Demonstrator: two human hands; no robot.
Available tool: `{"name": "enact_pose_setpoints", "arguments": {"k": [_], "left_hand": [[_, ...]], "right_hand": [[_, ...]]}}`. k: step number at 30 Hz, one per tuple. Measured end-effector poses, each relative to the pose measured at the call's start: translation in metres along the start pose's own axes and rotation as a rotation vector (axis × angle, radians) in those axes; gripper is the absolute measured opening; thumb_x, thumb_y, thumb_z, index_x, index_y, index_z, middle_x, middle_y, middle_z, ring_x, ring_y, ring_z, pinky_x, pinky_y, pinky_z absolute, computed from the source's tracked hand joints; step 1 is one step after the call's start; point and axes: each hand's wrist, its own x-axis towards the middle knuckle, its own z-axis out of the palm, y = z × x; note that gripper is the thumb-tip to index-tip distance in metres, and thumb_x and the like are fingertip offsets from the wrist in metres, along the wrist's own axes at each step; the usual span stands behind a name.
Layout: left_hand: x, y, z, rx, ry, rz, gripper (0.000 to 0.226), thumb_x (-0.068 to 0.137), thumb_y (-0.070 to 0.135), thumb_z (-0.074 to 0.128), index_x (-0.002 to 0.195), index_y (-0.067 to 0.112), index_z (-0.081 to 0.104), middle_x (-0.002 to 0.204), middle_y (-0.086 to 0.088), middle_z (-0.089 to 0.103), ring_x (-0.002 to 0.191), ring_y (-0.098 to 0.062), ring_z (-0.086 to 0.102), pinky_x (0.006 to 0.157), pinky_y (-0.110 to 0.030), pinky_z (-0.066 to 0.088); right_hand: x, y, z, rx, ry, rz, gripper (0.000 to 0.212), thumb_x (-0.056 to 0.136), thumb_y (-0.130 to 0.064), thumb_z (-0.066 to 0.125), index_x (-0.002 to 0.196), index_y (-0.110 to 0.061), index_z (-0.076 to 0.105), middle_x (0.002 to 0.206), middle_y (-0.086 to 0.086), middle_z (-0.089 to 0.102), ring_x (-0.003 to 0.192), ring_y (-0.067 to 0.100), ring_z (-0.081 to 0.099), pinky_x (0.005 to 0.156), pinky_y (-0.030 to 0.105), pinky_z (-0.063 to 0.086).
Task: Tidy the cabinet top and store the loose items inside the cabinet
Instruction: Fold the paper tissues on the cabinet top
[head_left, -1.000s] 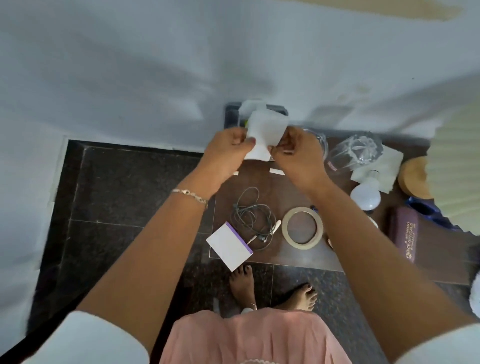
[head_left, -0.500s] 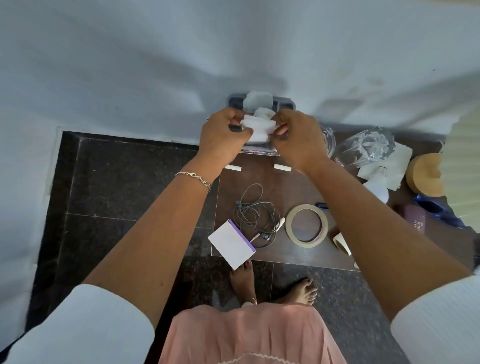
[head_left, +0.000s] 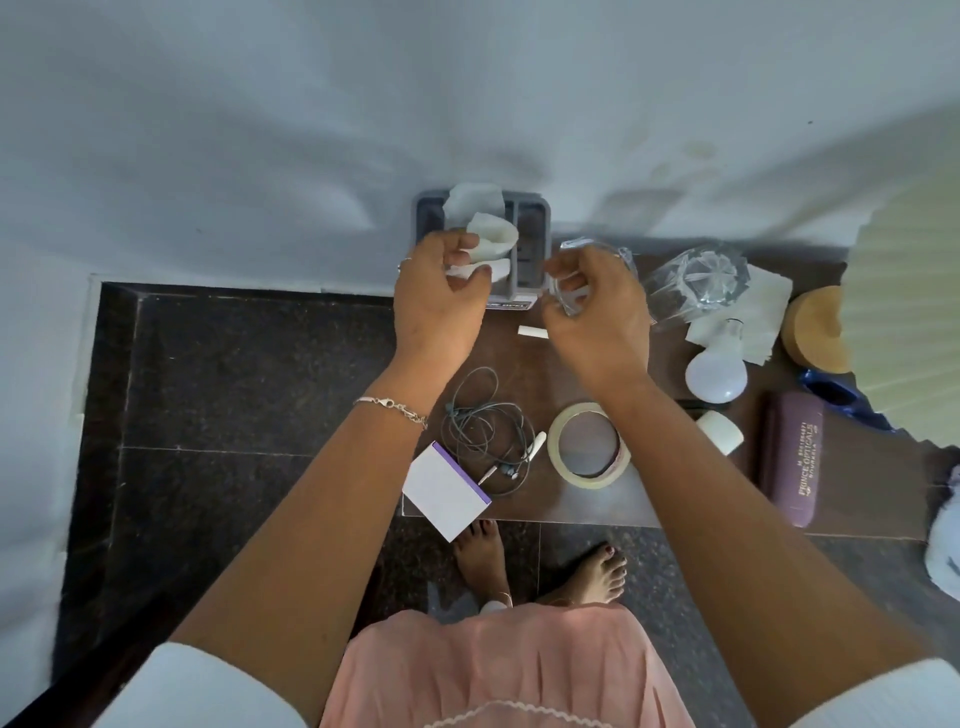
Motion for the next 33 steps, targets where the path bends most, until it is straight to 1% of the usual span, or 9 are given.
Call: {"name": "enact_pose_setpoints", "arguments": {"k": [2, 8, 10, 12, 15, 20, 23, 27, 33], "left_hand": [[-0.01, 0.0, 0.012, 0.009, 0.027, -0.014, 0.028, 0.086, 0.014, 0.064, 0.112, 0.023, 0.059, 0.11, 0.004, 0.056, 0.074, 0.002, 0.055, 0.065, -0.002, 0.041], [-0.053, 0.012, 0.051, 0.058, 0.181, 0.035, 0.033, 0.084, 0.011, 0.063, 0.115, 0.018, 0.053, 0.123, -0.007, 0.04, 0.086, -0.019, 0.056, 0.07, -0.004, 0.044], [-0.07, 0.015, 0.068, 0.036, 0.192, 0.073, 0.031, 0.081, 0.009, 0.061, 0.11, 0.017, 0.051, 0.119, -0.005, 0.037, 0.083, -0.022, 0.058, 0.078, -0.019, 0.049], [-0.083, 0.015, 0.085, 0.03, 0.124, 0.069, 0.028, 0.081, 0.007, 0.061, 0.105, 0.018, 0.052, 0.115, -0.003, 0.041, 0.07, -0.008, 0.055, 0.077, -0.026, 0.048], [-0.098, 0.008, 0.11, 0.071, -0.051, 0.048, 0.022, 0.083, 0.008, 0.061, 0.096, 0.024, 0.055, 0.106, -0.003, 0.051, 0.067, -0.003, 0.049, 0.069, -0.017, 0.041], [-0.106, 0.0, 0.151, 0.112, -0.306, -0.002, 0.028, 0.088, 0.017, 0.062, 0.114, 0.025, 0.056, 0.12, 0.004, 0.046, 0.096, -0.007, 0.058, 0.077, -0.018, 0.046], [-0.101, -0.003, 0.174, 0.15, -0.374, -0.022, 0.042, 0.086, 0.018, 0.065, 0.126, 0.02, 0.053, 0.134, -0.003, 0.044, 0.111, -0.016, 0.056, 0.093, -0.033, 0.049], [-0.09, -0.005, 0.197, 0.212, -0.457, 0.007, 0.054, 0.081, 0.02, 0.069, 0.131, 0.018, 0.05, 0.135, -0.006, 0.05, 0.122, -0.023, 0.051, 0.1, -0.042, 0.046], [-0.072, -0.007, 0.203, 0.357, -0.466, 0.115, 0.067, 0.071, 0.027, 0.078, 0.131, 0.019, 0.05, 0.125, -0.009, 0.057, 0.118, -0.028, 0.052, 0.095, -0.045, 0.047]], "right_hand": [[-0.01, 0.007, -0.009, 0.006, 0.038, 0.042, 0.02, 0.078, -0.009, 0.067, 0.095, -0.021, 0.066, 0.089, -0.017, 0.057, 0.077, 0.0, 0.052, 0.067, 0.009, 0.04], [-0.049, 0.042, -0.041, 0.078, 0.099, 0.124, 0.017, 0.08, -0.011, 0.068, 0.094, -0.019, 0.065, 0.092, -0.009, 0.065, 0.076, 0.005, 0.057, 0.073, 0.024, 0.051], [-0.062, 0.061, -0.051, 0.08, 0.125, 0.191, 0.016, 0.081, -0.012, 0.068, 0.094, -0.021, 0.064, 0.091, -0.012, 0.064, 0.076, 0.003, 0.058, 0.073, 0.026, 0.052], [-0.072, 0.08, -0.058, 0.067, 0.152, 0.265, 0.017, 0.082, -0.014, 0.067, 0.096, -0.022, 0.064, 0.094, -0.014, 0.064, 0.08, 0.002, 0.058, 0.075, 0.027, 0.053], [-0.081, 0.105, -0.068, 0.006, 0.186, 0.328, 0.022, 0.083, -0.016, 0.066, 0.104, -0.021, 0.063, 0.105, -0.008, 0.062, 0.093, 0.009, 0.058, 0.076, 0.03, 0.05], [-0.076, 0.133, -0.078, -0.018, 0.181, 0.373, 0.04, 0.085, -0.012, 0.062, 0.123, -0.016, 0.053, 0.128, 0.006, 0.051, 0.115, 0.023, 0.052, 0.09, 0.037, 0.048], [-0.067, 0.141, -0.084, -0.012, 0.155, 0.428, 0.044, 0.087, -0.009, 0.054, 0.13, -0.014, 0.048, 0.134, 0.007, 0.049, 0.123, 0.023, 0.045, 0.091, 0.023, 0.034], [-0.06, 0.15, -0.086, 0.02, 0.101, 0.465, 0.045, 0.089, -0.01, 0.052, 0.133, -0.015, 0.047, 0.135, 0.007, 0.05, 0.121, 0.023, 0.046, 0.084, 0.02, 0.029], [-0.061, 0.152, -0.087, 0.107, 0.042, 0.444, 0.036, 0.087, -0.003, 0.046, 0.119, -0.014, 0.056, 0.117, 0.003, 0.064, 0.107, 0.021, 0.059, 0.083, 0.026, 0.042]]}}
